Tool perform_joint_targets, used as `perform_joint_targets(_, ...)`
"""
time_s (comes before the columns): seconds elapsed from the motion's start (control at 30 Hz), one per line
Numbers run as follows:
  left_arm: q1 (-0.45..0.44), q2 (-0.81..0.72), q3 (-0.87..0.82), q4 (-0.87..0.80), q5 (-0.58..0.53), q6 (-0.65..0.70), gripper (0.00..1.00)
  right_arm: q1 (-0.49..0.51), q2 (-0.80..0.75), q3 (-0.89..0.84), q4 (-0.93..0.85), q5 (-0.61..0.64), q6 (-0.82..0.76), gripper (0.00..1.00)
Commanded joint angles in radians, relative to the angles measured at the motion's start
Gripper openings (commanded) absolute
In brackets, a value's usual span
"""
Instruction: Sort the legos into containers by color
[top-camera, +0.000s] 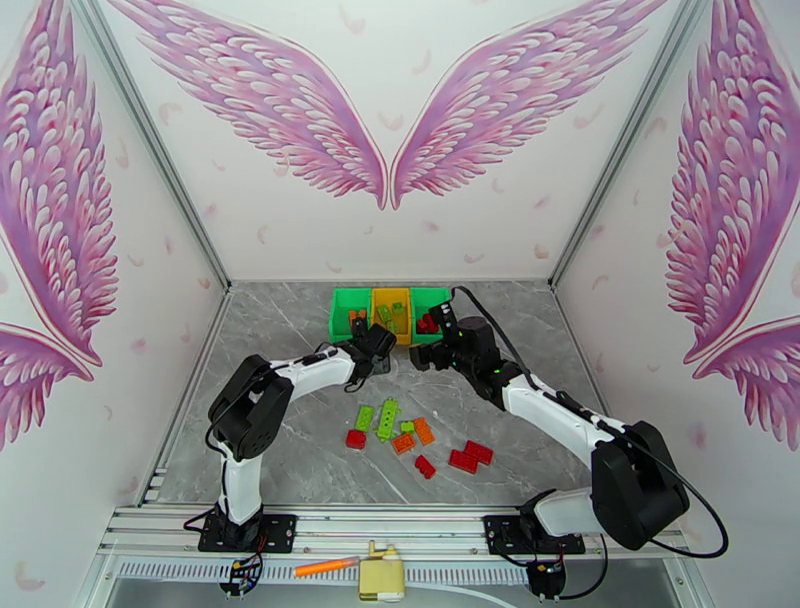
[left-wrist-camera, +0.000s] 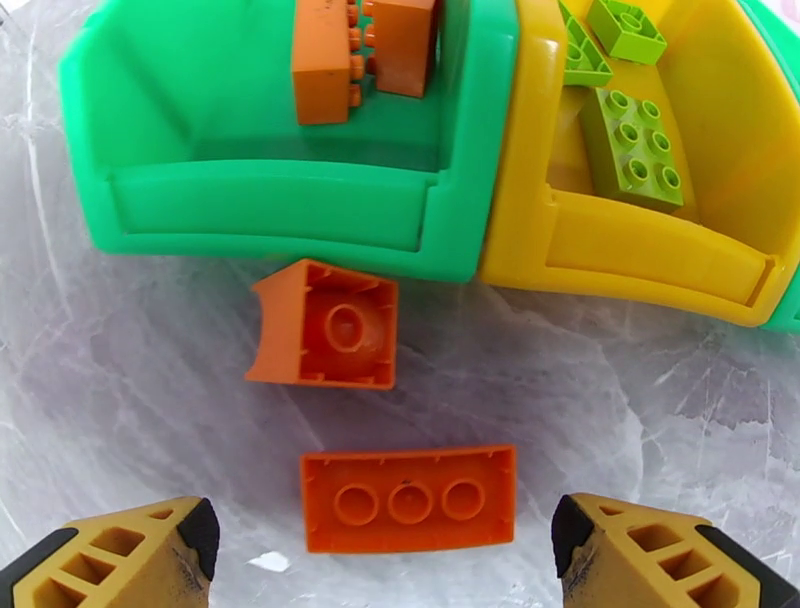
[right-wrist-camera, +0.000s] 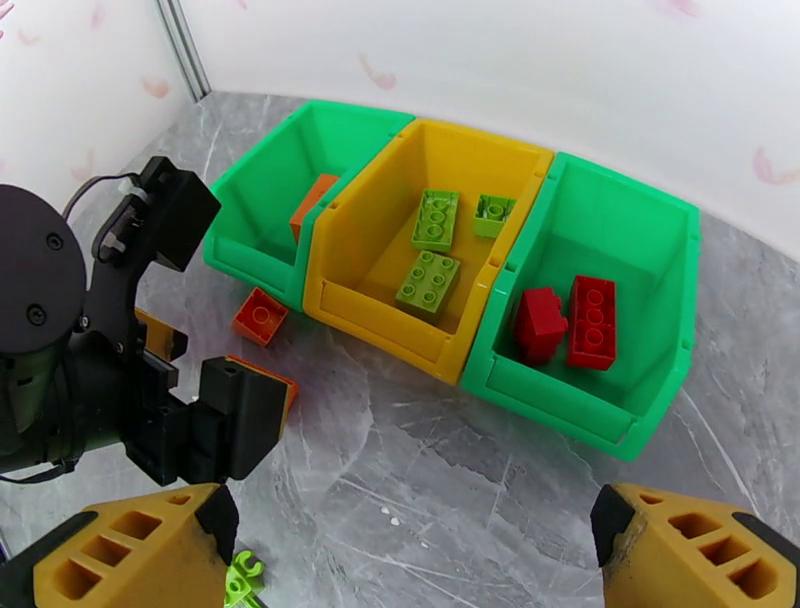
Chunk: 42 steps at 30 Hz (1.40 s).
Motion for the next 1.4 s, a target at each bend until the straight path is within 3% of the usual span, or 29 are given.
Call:
perform_joint_targets(0.0, 0.005, 0.042, 0.046, -0.013, 0.015, -0.01, 0.92, 0.001, -0.013, -0.011, 0.006, -0.018, 0.025, 0.99)
perform_joint_targets(0.33, 0.019, 0.111, 0.072, -0.017, 0.043, -0.012, 0.89, 0.0, -0.01, -0.017, 0.006, -0.018, 0.026, 0.99)
perform_joint_targets(0.83, 0.021, 0.122, 0.078, -0.028, 0.05, -0.009, 0.67, 0.0, 0.007, -0.007, 0.017, -0.033, 0.04, 0.99)
perform_joint_targets(1.37, 0.021, -0.11, 0.002, -0.037, -0.005, 0.023, 0.63, 0.007, 0.007, 0.003, 0.055, -0.116, 0.105, 0.99)
